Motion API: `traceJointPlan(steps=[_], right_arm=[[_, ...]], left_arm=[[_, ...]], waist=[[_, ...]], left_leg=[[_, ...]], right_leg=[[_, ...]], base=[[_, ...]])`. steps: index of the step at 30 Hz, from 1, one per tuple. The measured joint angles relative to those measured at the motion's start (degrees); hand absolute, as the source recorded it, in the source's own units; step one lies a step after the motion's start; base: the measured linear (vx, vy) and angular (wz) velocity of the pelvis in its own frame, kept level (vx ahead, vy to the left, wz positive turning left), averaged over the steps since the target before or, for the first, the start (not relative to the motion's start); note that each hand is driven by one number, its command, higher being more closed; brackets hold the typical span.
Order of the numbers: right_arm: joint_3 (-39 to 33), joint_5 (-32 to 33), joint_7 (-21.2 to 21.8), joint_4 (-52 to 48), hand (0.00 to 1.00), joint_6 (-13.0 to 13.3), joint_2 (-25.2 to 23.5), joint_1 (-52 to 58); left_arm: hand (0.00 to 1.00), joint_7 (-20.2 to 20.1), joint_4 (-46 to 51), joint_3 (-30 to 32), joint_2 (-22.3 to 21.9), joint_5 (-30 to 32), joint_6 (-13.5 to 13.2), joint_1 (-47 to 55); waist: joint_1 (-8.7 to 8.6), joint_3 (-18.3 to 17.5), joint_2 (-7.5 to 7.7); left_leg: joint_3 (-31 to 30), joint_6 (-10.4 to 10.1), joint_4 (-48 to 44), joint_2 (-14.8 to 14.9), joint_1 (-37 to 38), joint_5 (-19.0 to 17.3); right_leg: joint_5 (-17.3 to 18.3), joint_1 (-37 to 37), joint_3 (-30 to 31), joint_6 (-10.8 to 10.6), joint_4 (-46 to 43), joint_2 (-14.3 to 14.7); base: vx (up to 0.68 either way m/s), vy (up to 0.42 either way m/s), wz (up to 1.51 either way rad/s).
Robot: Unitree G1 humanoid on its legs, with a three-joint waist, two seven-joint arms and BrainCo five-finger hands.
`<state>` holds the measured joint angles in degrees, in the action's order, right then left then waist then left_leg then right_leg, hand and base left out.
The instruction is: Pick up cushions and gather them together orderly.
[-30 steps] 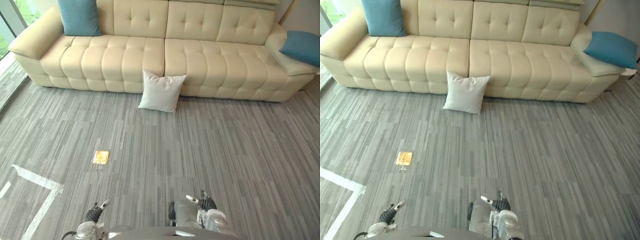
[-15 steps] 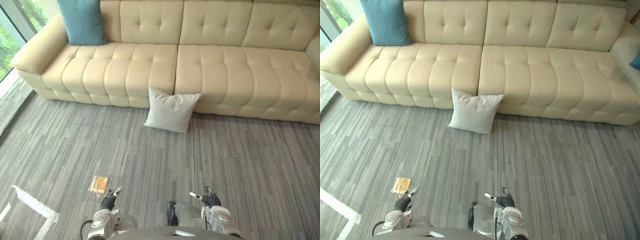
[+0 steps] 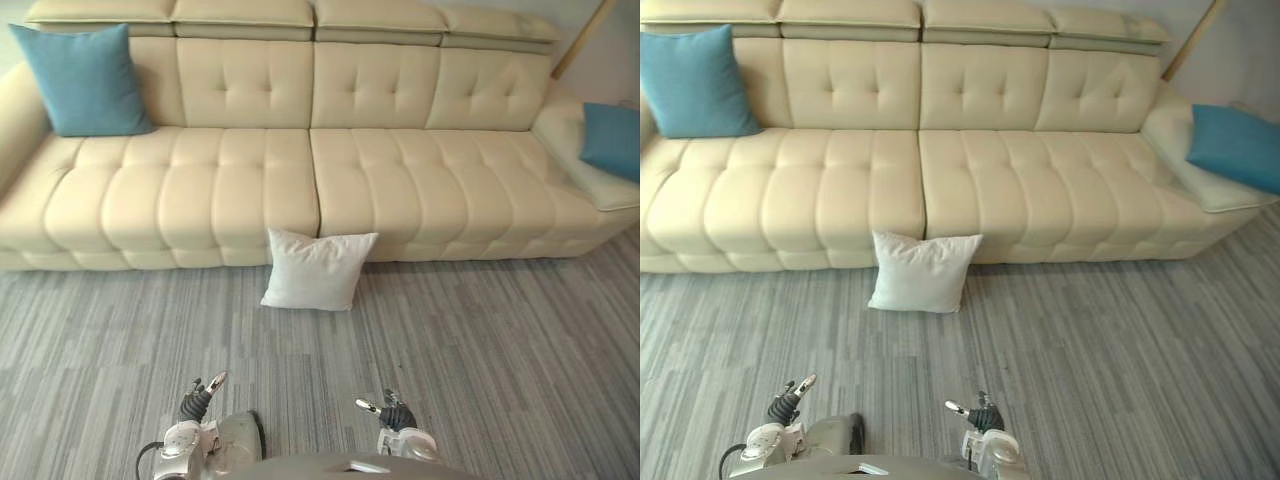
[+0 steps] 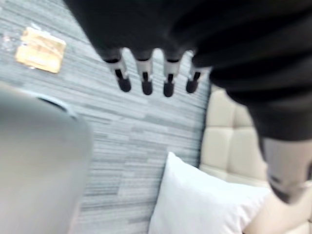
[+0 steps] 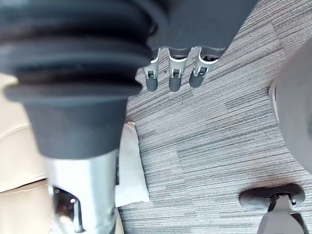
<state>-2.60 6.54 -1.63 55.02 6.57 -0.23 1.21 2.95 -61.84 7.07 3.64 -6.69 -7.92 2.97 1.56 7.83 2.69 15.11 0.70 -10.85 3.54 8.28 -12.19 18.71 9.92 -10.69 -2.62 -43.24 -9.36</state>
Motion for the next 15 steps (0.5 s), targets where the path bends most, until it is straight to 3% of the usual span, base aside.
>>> traceJointPlan(steps=[2, 4, 5, 6, 9, 10, 12, 14, 15], right_arm=[[0.47, -0.04, -0.05, -0.08, 0.00, 0.03, 1.38, -0.97], [0.48, -0.07, -0.11, -0.11, 0.00, 0.01, 2.37, -1.58], [0.67, -0.12, -0.15, 0.07, 0.00, -0.02, 2.90, -1.46], [0.53, -0.22, -0.14, 0.50, 0.00, -0.04, 3.66, -1.83], [-0.65, -0.23, -0.16, 0.73, 0.00, -0.04, 5.10, -1.77], [-1.02, -0.23, -0.18, 1.95, 0.00, -0.12, 5.65, -1.72], [-2.30, -0.07, -0.20, 2.74, 0.00, -0.27, 5.85, -1.49], [-2.44, -0.07, -0.18, 2.99, 0.00, -0.22, 5.38, -0.82], [-2.56, -0.03, -0.14, 2.98, 0.00, -0.18, 5.46, -0.14]], left_arm=[[0.00, -0.03, -0.05, -1.16, -0.26, 0.02, 0.05, -0.09], [0.00, -0.02, -0.07, -2.27, -0.30, 0.04, 0.05, -0.06], [0.00, -0.03, -0.02, -2.58, 0.03, 0.01, 0.00, -0.05], [0.00, -0.04, -0.65, -2.60, -0.43, 0.05, 0.05, -0.56], [0.00, -0.51, -0.68, -2.49, -1.53, 0.10, -0.06, -0.62], [0.00, -0.71, -0.83, -2.40, -1.61, 0.10, 0.00, -0.66], [0.00, -0.74, -1.06, -0.96, -2.13, 0.05, 0.00, -0.59], [0.00, -0.88, -1.24, 0.80, -2.57, 0.04, -0.01, -0.52], [0.00, -0.89, -0.90, 1.64, -2.71, 0.01, -0.01, -0.56]], waist=[[-0.52, 0.65, -1.27], [-1.22, 1.32, -2.19], [-1.57, 1.97, -1.60], [-1.37, 2.22, -2.85], [-1.79, 2.90, -3.58], [-2.08, 2.57, -4.36], [-2.03, 2.52, -4.44], [-1.83, 2.41, -4.37], [-1.61, 2.25, -4.52]], left_leg=[[-0.18, -0.12, 1.20, 1.27, 1.30, 0.03], [-1.22, -1.68, 1.88, 2.51, 2.43, -0.49], [-2.64, -4.88, 2.06, 2.83, 4.38, -2.16], [-4.30, -5.48, 2.16, 4.45, 5.42, -2.66], [-7.26, -5.03, 1.69, 5.21, 6.00, -2.10], [-8.23, -5.42, 0.70, 5.74, 6.00, -1.85], [-9.99, -6.36, -3.08, 7.23, 5.79, -1.30], [-12.53, -8.94, -11.82, 8.84, 3.64, 0.16], [-13.89, -11.77, -19.36, 9.60, 0.51, 2.02]], right_leg=[[-0.87, 3.11, -3.84, 0.60, 8.86, 0.45], [-5.92, 4.39, -4.17, 0.59, 17.92, 0.96], [-17.77, 3.36, -3.62, -0.18, 26.11, 0.72], [-18.92, 1.68, -4.06, 0.18, 25.43, 2.47], [-12.33, 3.53, -4.13, 1.12, 19.04, 2.87], [-10.69, 3.40, -4.44, 1.25, 17.52, 3.11], [-8.87, 1.35, -5.21, 1.74, 17.54, 4.33], [-7.39, -2.57, -5.96, 2.26, 19.15, 5.87], [-6.99, -4.47, -6.07, 2.56, 20.43, 6.69]], base=[[0.22, -0.112, 0.09], [0.26, -0.193, 0.29], [0.43, -0.355, 0.31], [0.37, -0.323, 0.20], [0.23, -0.247, 0.02], [0.23, -0.221, 0.09], [0.24, -0.198, 0.06], [0.29, -0.201, 0.06], [0.23, -0.131, -0.01]])
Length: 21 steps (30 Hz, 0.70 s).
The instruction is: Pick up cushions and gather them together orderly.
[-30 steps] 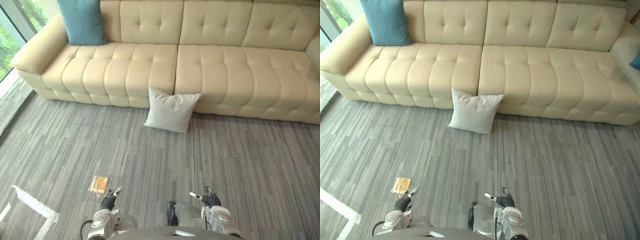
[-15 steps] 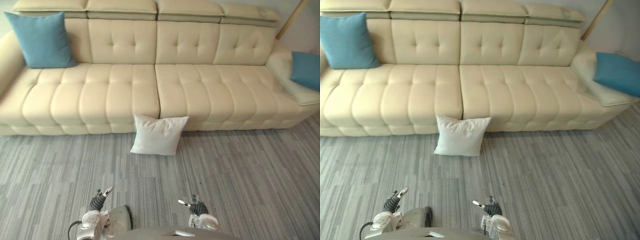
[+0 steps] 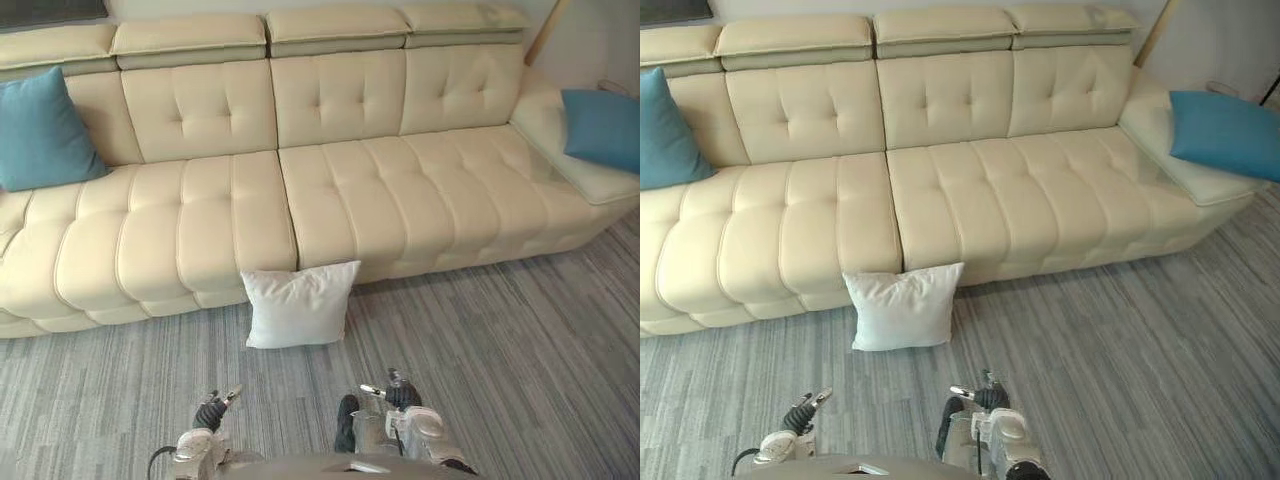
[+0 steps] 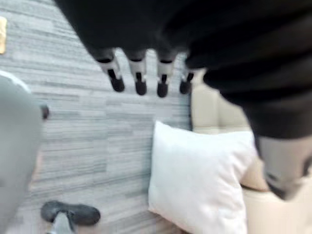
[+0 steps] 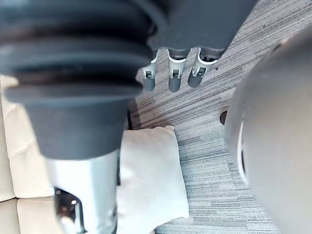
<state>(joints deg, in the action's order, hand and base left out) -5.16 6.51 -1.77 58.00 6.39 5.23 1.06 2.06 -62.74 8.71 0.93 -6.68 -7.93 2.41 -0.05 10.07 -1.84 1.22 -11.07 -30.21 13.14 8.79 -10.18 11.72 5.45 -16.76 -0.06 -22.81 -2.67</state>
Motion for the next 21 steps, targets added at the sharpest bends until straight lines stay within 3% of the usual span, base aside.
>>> traceJointPlan(steps=[2, 3, 5, 8, 10, 11, 12, 13, 15, 16, 21], right_arm=[[-0.12, 0.32, -0.03, -0.01, 0.00, 0.10, 0.11, 0.57], [-0.48, 0.41, -0.06, 0.09, 0.00, 0.10, 0.25, 0.63], [-1.62, 0.99, -0.11, 1.52, 0.00, 0.09, 0.13, 0.61], [-2.03, 1.04, -0.12, 2.22, 0.00, 0.07, -0.22, 0.61], [-2.25, 1.05, -0.12, 1.99, 0.00, 0.09, -0.23, 0.74], [-2.36, 1.09, -0.23, 1.74, 0.00, 0.07, 0.15, 0.81], [-1.67, 1.24, -0.26, 1.68, 0.00, 0.02, -0.53, 1.05], [-0.31, 0.93, -0.17, 1.91, 0.00, -0.02, -1.77, 1.08], [-0.58, 0.89, -0.17, 2.01, 0.00, -0.06, -3.24, 1.04], [-0.57, 0.85, -0.17, 1.99, 0.00, -0.07, -3.62, 1.06], [-0.35, 0.21, -0.21, 1.92, 0.00, -0.04, -3.53, 1.03]], left_arm=[[0.00, 0.00, 0.90, 0.99, -0.38, -0.32, 0.00, 0.24], [0.00, 0.01, 1.04, 1.69, -0.40, -0.96, 0.01, 0.43], [0.00, 0.03, 1.12, 2.44, -0.43, -2.14, 0.02, 0.56], [0.00, -0.01, 1.54, 2.19, 0.08, -2.22, -0.35, 0.50], [0.00, 0.01, 1.50, 0.73, 0.48, -2.09, -0.65, 0.32], [0.00, -0.08, 1.54, 0.00, 0.45, -2.49, -0.88, -0.04], [0.00, 0.07, 1.44, -0.84, 1.65, -2.00, -1.00, -0.20], [0.00, 0.15, 1.41, -1.84, 3.32, -1.99, -1.01, -0.15], [0.00, 0.09, 1.35, -2.17, 4.39, -1.99, -0.97, -0.64], [0.00, 0.14, 1.13, -2.26, 4.54, -1.97, -0.83, -0.58], [0.00, 0.14, 0.73, -2.71, 4.76, -1.71, -0.73, 0.26]], waist=[[0.43, 0.06, 0.20], [0.50, -0.07, -0.20], [0.37, -0.09, -0.31], [1.05, 0.30, 0.37], [0.92, 0.44, 0.30], [1.25, 0.80, 0.12], [1.51, 0.69, 1.10], [1.27, 0.10, 4.05], [1.36, 0.36, 5.68], [1.35, 0.03, 6.22], [1.35, -0.43, 5.94]], left_leg=[[-0.65, -2.62, -9.43, 0.85, -4.10, 3.34], [-0.12, -2.71, -14.90, 1.49, -6.75, 2.37], [3.47, -1.28, -18.63, 1.50, -9.77, -1.92], [10.01, 1.82, -8.84, 0.41, -13.06, -6.30], [11.27, 3.74, 4.55, -1.06, -14.60, -2.88], [10.83, 4.93, 9.63, -2.60, -14.60, 4.19], [10.89, 5.74, 12.02, -4.77, -13.28, 4.97], [10.90, 6.86, 16.50, -7.88, -12.08, 6.62], [10.08, 7.90, 18.86, -10.26, -11.73, 7.39], [9.81, 8.26, 20.97, -11.19, -10.31, 8.21], [9.62, 8.41, 34.27, -13.07, -3.44, 14.60]], right_leg=[[0.16, -1.97, 0.27, 1.26, 1.84, 0.59], [-0.20, -3.66, 0.22, 1.87, 3.66, 0.91], [-1.50, -7.53, 0.74, 0.89, 7.22, 0.76], [-3.06, -12.92, 1.67, -1.07, 11.50, -1.84], [-3.08, -14.50, 1.64, -3.57, 12.50, -3.58], [-2.03, -15.64, 2.30, -6.06, 12.94, -4.15], [-2.57, -15.96, 3.18, -5.86, 14.20, -5.42], [-2.68, -15.91, 4.11, -5.67, 15.92, -7.15], [-3.36, -16.00, 4.11, -5.52, 16.16, -8.56], [-4.15, -16.53, 4.09, -5.45, 16.04, -9.03], [-4.56, -17.35, 4.05, -5.04, 16.08, -9.38]], base=[[0.22, -0.061, -0.10], [0.32, 0.006, -0.19], [0.28, 0.046, -0.17], [0.26, 0.137, -0.13], [0.22, 0.254, -0.01], [0.19, 0.260, 0.09], [0.22, 0.283, 0.28], [0.16, 0.188, 0.37], [0.14, 0.155, 0.42], [0.11, 0.121, 0.29], [0.03, 0.024, 0.06]])
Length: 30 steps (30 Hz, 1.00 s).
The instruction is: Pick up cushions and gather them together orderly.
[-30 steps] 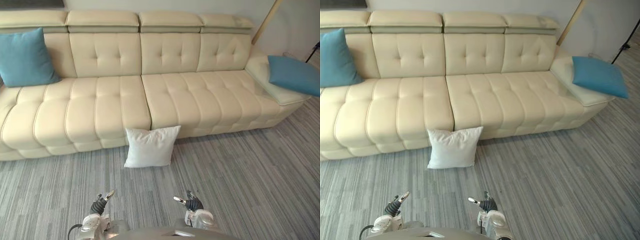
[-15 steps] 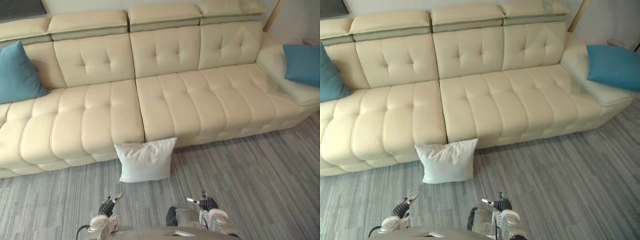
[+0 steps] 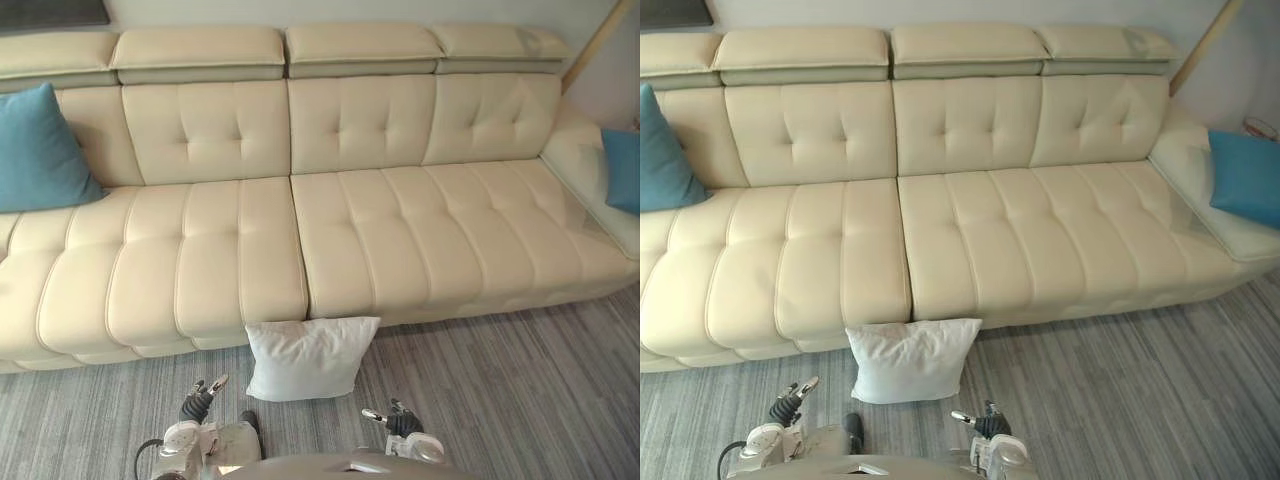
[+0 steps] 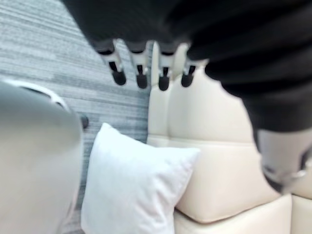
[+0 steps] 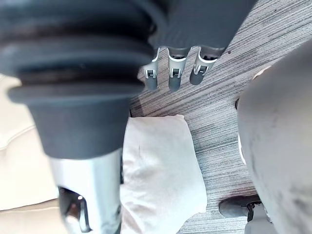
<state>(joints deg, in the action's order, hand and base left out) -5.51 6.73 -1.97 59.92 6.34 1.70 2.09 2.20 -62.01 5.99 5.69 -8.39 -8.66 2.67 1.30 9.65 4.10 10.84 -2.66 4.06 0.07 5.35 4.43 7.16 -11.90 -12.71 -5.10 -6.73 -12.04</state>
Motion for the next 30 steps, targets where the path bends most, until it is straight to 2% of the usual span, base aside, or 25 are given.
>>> traceJointPlan(steps=[4, 8, 11, 13, 14, 16, 17, 18, 20, 22, 24, 25, 28, 30], right_arm=[[0.88, -0.21, -0.20, -0.04, 0.00, 0.02, 1.00, -0.24], [0.87, -0.37, -0.69, 0.19, 0.00, -0.04, 1.05, -0.64], [0.81, -0.48, -0.87, 0.59, 0.00, -0.39, 1.40, -0.92], [0.87, -0.62, -1.04, 0.64, 0.00, -0.39, 1.44, -0.56], [0.95, -0.52, -1.03, 0.58, 0.00, -0.38, 1.69, -0.83], [0.99, -0.55, -1.04, 0.01, 0.00, -0.31, 1.62, -0.98], [1.08, -0.69, -1.04, -0.03, 0.00, -0.32, 1.53, -1.08], [2.25, -1.07, -1.04, -0.32, 0.00, -0.31, 1.10, -0.79], [3.10, -1.59, -1.07, -0.43, 0.00, -0.28, 1.11, -0.75], [3.17, -1.71, -1.08, -0.38, 0.00, -0.28, 1.10, -0.70], [3.39, -1.72, -1.06, -0.20, 0.00, -0.38, 0.98, -0.47], [3.59, -1.77, -1.04, -0.24, 0.00, -0.32, 1.09, -0.04], [3.45, -2.10, -1.04, -0.18, 0.00, -0.35, 1.82, 0.15], [2.99, -2.07, -1.14, -0.24, 0.00, -0.31, 2.23, 0.12]], left_arm=[[0.00, 0.04, -0.02, -1.30, -0.17, 0.27, 0.04, -0.04], [0.00, 0.05, -0.04, -1.61, -0.24, 0.33, 0.01, 0.04], [0.00, 0.03, 0.65, -1.12, -0.20, 0.21, -0.03, 0.48], [0.00, 0.04, 0.70, -1.35, -0.04, 0.21, -0.15, 0.47], [0.00, 0.13, 0.63, -1.52, -0.17, 0.12, -0.05, 0.43], [0.00, 0.11, 0.68, -1.42, -0.01, 0.14, 0.08, 0.47], [0.00, 0.09, 0.73, -1.34, -0.09, 0.14, 0.02, 0.57], [0.00, 0.09, 0.73, -0.99, 0.28, 0.11, 0.03, 0.57], [0.00, 0.07, 0.69, -0.83, 0.38, 0.10, 0.03, 0.44], [0.00, 0.07, 0.73, -0.67, 0.52, 0.02, 0.02, 0.50], [0.00, 0.10, 0.75, -0.19, 0.61, 0.01, 0.03, 0.58], [0.00, 0.19, 0.53, 0.24, 0.44, 0.02, 0.10, 0.85], [0.00, 0.17, 0.48, 0.21, -0.42, 0.08, 0.06, 1.64], [0.00, 0.14, -0.11, 0.03, -1.54, 0.21, 0.20, 1.70]], waist=[[-0.69, 0.10, -0.90], [-1.01, 0.11, -1.04], [0.10, -0.10, 0.35], [0.18, -0.18, 0.88], [-0.02, 0.50, -0.04], [-0.21, 0.54, -0.75], [-0.30, 0.97, -1.14], [-0.31, 0.80, -0.02], [-0.08, 0.80, 0.17], [-0.10, 0.53, 0.58], [-0.03, 0.07, 1.18], [-0.38, -0.72, 1.26], [-0.47, -2.59, -0.65], [-1.31, -2.90, -1.54]], left_leg=[[-0.43, -0.24, 0.97, -0.18, -0.20, 0.90], [-0.56, -0.94, 1.01, 0.09, -0.11, 1.39], [0.05, 0.65, 0.57, -1.88, 0.39, -1.62], [-0.30, 1.25, 0.60, -2.90, 0.88, -3.14], [-1.25, 0.54, 0.61, -2.56, 1.23, -2.01], [-1.90, 1.26, 0.61, -1.45, 3.12, -2.61], [-2.34, 1.44, 0.60, -0.92, 3.60, -2.88], [-3.38, 1.64, 0.62, -0.31, 4.04, -3.36], [-4.02, 1.46, 0.61, 0.13, 3.78, -3.76], [-5.24, 1.01, 0.60, -0.50, 3.31, -4.10], [-5.85, 0.75, 0.59, -1.53, 3.40, -4.31], [-6.38, 0.13, 0.59, -2.23, 3.59, -4.39], [-6.76, -0.67, 0.60, -0.46, 3.38, -4.76], [-8.01, -0.94, 0.59, 0.67, 2.65, -4.58]], right_leg=[[0.95, 0.05, -0.32, -1.18, 0.31, -0.05], [2.94, 0.02, -0.25, -2.73, 0.30, -0.02], [5.09, 1.84, 0.86, -3.18, -2.88, -2.63], [4.35, 2.10, 1.15, -4.75, -5.64, -3.61], [4.00, 5.22, 1.54, -4.42, -12.83, -3.80], [0.27, 9.06, 1.83, -1.73, -22.26, -3.83], [0.53, 10.09, 2.07, -0.71, -24.38, -3.70], [4.23, 10.83, 2.30, -0.93, -22.93, -2.98], [5.49, 11.46, 2.79, -1.87, -17.52, -1.48], [2.05, 11.48, 4.16, -1.89, -8.59, -0.29], [-0.95, 10.93, 4.14, -1.73, -5.43, -0.18], [-3.72, 10.02, 4.83, -2.86, -3.29, 0.25], [-3.64, 9.37, 3.77, -2.12, -1.01, 2.23], [-3.81, 8.67, 2.01, -1.74, 0.11, 3.35]], base=[[-0.08, -0.058, 0.02], [-0.10, -0.054, -0.02], [-0.03, 0.052, -0.15], [0.03, 0.098, -0.15], [0.00, 0.093, -0.02], [0.03, 0.086, 0.11], [0.12, 0.042, 0.31], [0.11, 0.033, 0.31], [0.05, 0.014, 0.29], [0.10, -0.033, 0.35], [0.13, -0.102, 0.31], [0.16, -0.145, 0.32], [0.17, -0.116, 0.09], [0.19, -0.119, 0.24]])
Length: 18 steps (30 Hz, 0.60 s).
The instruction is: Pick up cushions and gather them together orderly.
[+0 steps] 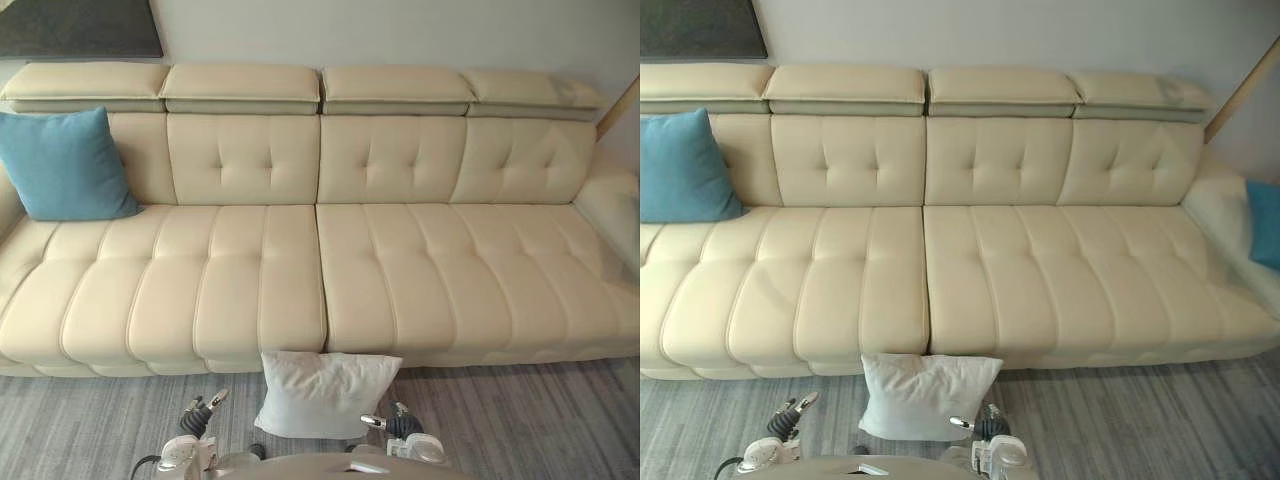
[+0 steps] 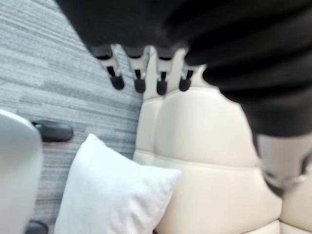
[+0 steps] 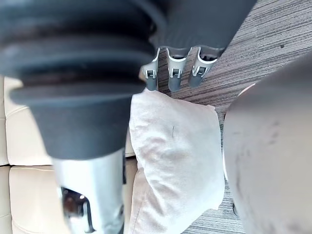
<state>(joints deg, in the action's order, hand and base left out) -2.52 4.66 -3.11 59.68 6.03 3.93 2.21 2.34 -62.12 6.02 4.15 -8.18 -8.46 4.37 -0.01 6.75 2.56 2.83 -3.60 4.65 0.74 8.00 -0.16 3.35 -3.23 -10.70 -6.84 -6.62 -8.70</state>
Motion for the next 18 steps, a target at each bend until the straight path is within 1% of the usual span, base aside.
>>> traceJointPlan(steps=[1, 4, 6, 8, 10, 11, 14, 15, 16, 17, 18], right_arm=[[-0.07, 0.02, 0.01, 0.05, 0.00, -0.03, 0.13, 0.00], [-1.04, 0.04, -0.06, 0.08, 0.00, -0.02, 0.03, 0.43], [-1.05, 0.08, -0.07, 0.15, 0.00, -0.01, -0.23, 0.45], [-1.43, 0.20, -0.18, -0.01, 0.00, 0.02, -0.80, 0.52], [-2.46, 0.61, -0.63, -0.06, 0.00, 0.04, -1.26, 0.97], [-2.81, 0.72, -0.85, -0.07, 0.00, 0.04, -1.21, 1.15], [-3.98, 2.37, -1.15, -0.25, 0.00, 0.04, -0.93, 0.89], [-5.20, 2.84, -1.20, -0.25, 0.00, 0.03, -0.81, 0.28], [-6.28, 2.92, -1.24, -0.33, 0.00, 0.04, -0.35, -1.81], [-6.93, 3.03, -1.28, -0.41, 0.00, 0.04, 0.27, -3.31], [-7.21, 4.58, -1.65, -0.90, 0.00, 0.02, 2.55, -7.39]], left_arm=[[0.00, 0.00, 0.00, -0.71, -0.09, 0.05, 0.02, -0.12], [0.00, 0.01, 0.26, -1.62, 0.10, 0.05, 0.00, -0.11], [0.00, 0.03, 0.32, -1.68, 0.41, 0.05, -0.10, -0.18], [0.00, 0.10, 0.36, -1.75, 1.03, 0.07, -0.20, -0.17], [0.00, 0.26, 0.33, -1.88, 1.35, 0.51, -0.20, -0.15], [0.00, 0.57, 0.33, -2.09, 1.49, 0.64, -0.21, -0.15], [0.00, 1.14, 0.54, -2.25, 1.64, 1.60, -0.21, -0.17], [0.00, 1.15, 1.26, -2.16, 1.77, 1.65, -0.23, -0.45], [0.00, 1.18, 2.94, -2.12, 2.21, 1.64, -0.27, -1.50], [0.00, 1.19, 3.60, -2.11, 2.48, 1.61, -0.31, -2.95], [0.00, 1.49, 4.35, -2.18, 3.22, 1.45, -0.33, -6.31]], waist=[[-0.08, -0.21, -0.51], [0.10, -0.23, -0.35], [0.22, -0.20, 0.06], [0.05, 0.04, 1.09], [0.05, -0.29, 1.66], [0.07, -0.30, 1.73], [-0.18, 0.28, 1.09], [-0.18, 0.68, 1.04], [-0.50, 3.17, 1.25], [-0.55, 5.26, 1.01], [-0.32, 10.01, -0.31]], left_leg=[[-0.54, -0.16, -0.01, 0.55, -0.01, 0.11], [-1.38, -0.49, -0.01, 1.55, 1.11, -0.06], [-1.19, -0.81, -0.01, 1.78, 2.09, -0.31], [-0.84, -0.65, -0.02, 1.61, 3.20, -0.58], [-0.21, -0.50, -0.03, 1.13, 3.39, -0.67], [0.34, -0.42, -0.03, 0.67, 3.48, -0.72], [0.71, 0.38, -0.03, -0.27, 2.48, -1.27], [1.34, 0.42, -0.23, -0.64, 0.62, -1.40], [1.71, 0.70, -5.97, -1.03, -4.40, -3.37], [1.86, 0.41, -9.82, -0.94, -7.28, -5.41], [3.07, 0.70, -19.00, 0.18, -14.15, -9.46]], right_leg=[[-0.16, -0.73, -1.00, 0.24, 0.68, 0.79], [-0.22, -2.99, -2.36, 0.33, 1.61, 1.79], [-0.23, -3.98, -2.25, 0.35, 1.79, 2.01], [-0.28, -5.04, -1.81, 0.42, 2.20, 1.76], [-0.42, -5.08, -1.19, 0.63, 2.53, 1.38], [-0.43, -5.09, -0.84, 0.63, 2.85, 0.98], [-0.50, -4.17, -0.31, 0.29, 3.20, 0.07], [-0.44, -1.55, 0.46, 0.02, 2.15, -0.29], [-0.44, 1.85, 0.86, 0.01, -0.31, -0.92], [-0.36, 3.48, 1.19, 0.01, -1.68, -1.14], [0.02, 8.15, 2.44, 0.37, -5.18, -0.98]], base=[[0.18, -0.107, 0.35], [0.15, -0.082, 0.23], [0.08, -0.031, -0.01], [0.02, 0.003, -0.10], [-0.02, 0.028, -0.15], [-0.05, 0.032, -0.20], [-0.10, 0.026, -0.15], [-0.17, 0.043, -0.11], [-0.20, 0.039, -0.09], [-0.31, 0.037, -0.15], [-0.41, 0.067, -0.33]])
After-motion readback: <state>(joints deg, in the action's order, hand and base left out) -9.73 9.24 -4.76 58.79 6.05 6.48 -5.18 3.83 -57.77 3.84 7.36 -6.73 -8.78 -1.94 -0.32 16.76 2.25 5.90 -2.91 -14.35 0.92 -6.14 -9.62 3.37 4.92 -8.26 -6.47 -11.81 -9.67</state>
